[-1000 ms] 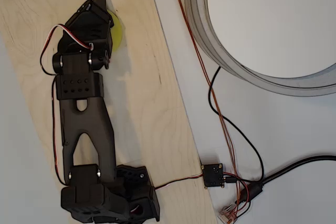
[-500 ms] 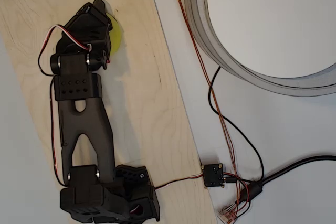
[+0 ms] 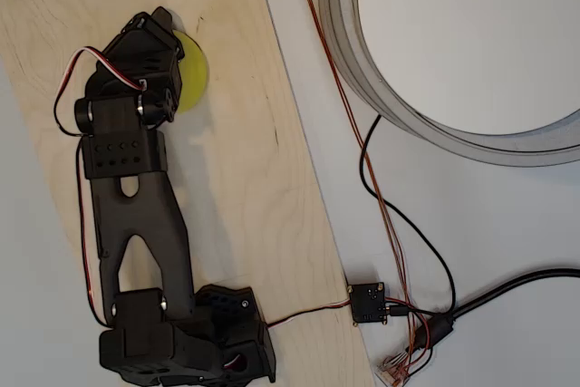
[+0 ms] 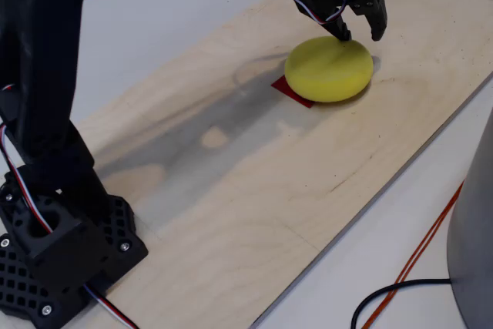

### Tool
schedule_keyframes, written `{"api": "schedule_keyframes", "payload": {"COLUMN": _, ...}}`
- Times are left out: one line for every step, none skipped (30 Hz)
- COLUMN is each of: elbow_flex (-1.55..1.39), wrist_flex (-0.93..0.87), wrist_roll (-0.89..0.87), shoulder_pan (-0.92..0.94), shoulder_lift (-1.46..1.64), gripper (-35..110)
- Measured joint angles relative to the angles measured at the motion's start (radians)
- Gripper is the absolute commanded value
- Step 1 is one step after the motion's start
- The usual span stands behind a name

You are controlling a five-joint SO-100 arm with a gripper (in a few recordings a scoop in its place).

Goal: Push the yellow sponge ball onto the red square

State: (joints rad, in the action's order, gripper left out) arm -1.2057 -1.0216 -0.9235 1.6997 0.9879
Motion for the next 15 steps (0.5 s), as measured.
{"api": "schedule_keyframes", "payload": {"elbow_flex": 0.000, "wrist_flex": 0.000, "wrist_roll": 0.000, "shoulder_pan": 0.000, "shoulder_lift": 0.000, "gripper": 13}}
{"api": "schedule_keyframes", "payload": {"elbow_flex": 0.000, "wrist_flex": 0.000, "wrist_roll": 0.000, "shoulder_pan": 0.000, "shoulder_lift": 0.000, "gripper": 13}}
{"api": "schedule_keyframes", "payload": {"elbow_flex": -0.003, "wrist_flex": 0.000, "wrist_roll": 0.000, "shoulder_pan": 0.000, "shoulder_lift": 0.000, "gripper": 13}}
{"api": "schedule_keyframes", "payload": {"elbow_flex": -0.012, "wrist_flex": 0.000, "wrist_roll": 0.000, "shoulder_pan": 0.000, "shoulder_lift": 0.002, "gripper": 13}}
{"api": "schedule_keyframes", "payload": {"elbow_flex": -0.012, "wrist_flex": 0.002, "wrist_roll": 0.000, "shoulder_pan": 0.000, "shoulder_lift": 0.002, "gripper": 13}}
{"api": "schedule_keyframes", "payload": {"elbow_flex": -0.014, "wrist_flex": 0.002, "wrist_roll": 0.000, "shoulder_pan": 0.000, "shoulder_lift": 0.002, "gripper": 13}}
{"api": "schedule_keyframes", "payload": {"elbow_flex": -0.014, "wrist_flex": 0.002, "wrist_roll": 0.000, "shoulder_pan": 0.000, "shoulder_lift": 0.002, "gripper": 13}}
{"api": "schedule_keyframes", "payload": {"elbow_flex": -0.014, "wrist_flex": 0.002, "wrist_roll": 0.000, "shoulder_pan": 0.000, "shoulder_lift": 0.002, "gripper": 13}}
{"api": "schedule_keyframes", "payload": {"elbow_flex": -0.014, "wrist_flex": 0.002, "wrist_roll": 0.000, "shoulder_pan": 0.000, "shoulder_lift": 0.002, "gripper": 13}}
{"api": "schedule_keyframes", "payload": {"elbow_flex": -0.021, "wrist_flex": 0.002, "wrist_roll": 0.000, "shoulder_pan": 0.000, "shoulder_lift": 0.011, "gripper": 13}}
{"api": "schedule_keyframes", "payload": {"elbow_flex": -0.028, "wrist_flex": 0.002, "wrist_roll": 0.000, "shoulder_pan": 0.000, "shoulder_lift": 0.017, "gripper": 13}}
{"api": "schedule_keyframes", "payload": {"elbow_flex": -0.029, "wrist_flex": 0.002, "wrist_roll": 0.000, "shoulder_pan": -0.002, "shoulder_lift": 0.018, "gripper": 13}}
{"api": "schedule_keyframes", "payload": {"elbow_flex": -0.029, "wrist_flex": 0.002, "wrist_roll": 0.000, "shoulder_pan": -0.005, "shoulder_lift": 0.020, "gripper": 13}}
{"api": "schedule_keyframes", "payload": {"elbow_flex": -0.032, "wrist_flex": 0.000, "wrist_roll": 0.000, "shoulder_pan": -0.009, "shoulder_lift": 0.025, "gripper": 13}}
{"api": "schedule_keyframes", "payload": {"elbow_flex": -0.040, "wrist_flex": -0.005, "wrist_roll": 0.000, "shoulder_pan": -0.015, "shoulder_lift": 0.029, "gripper": 13}}
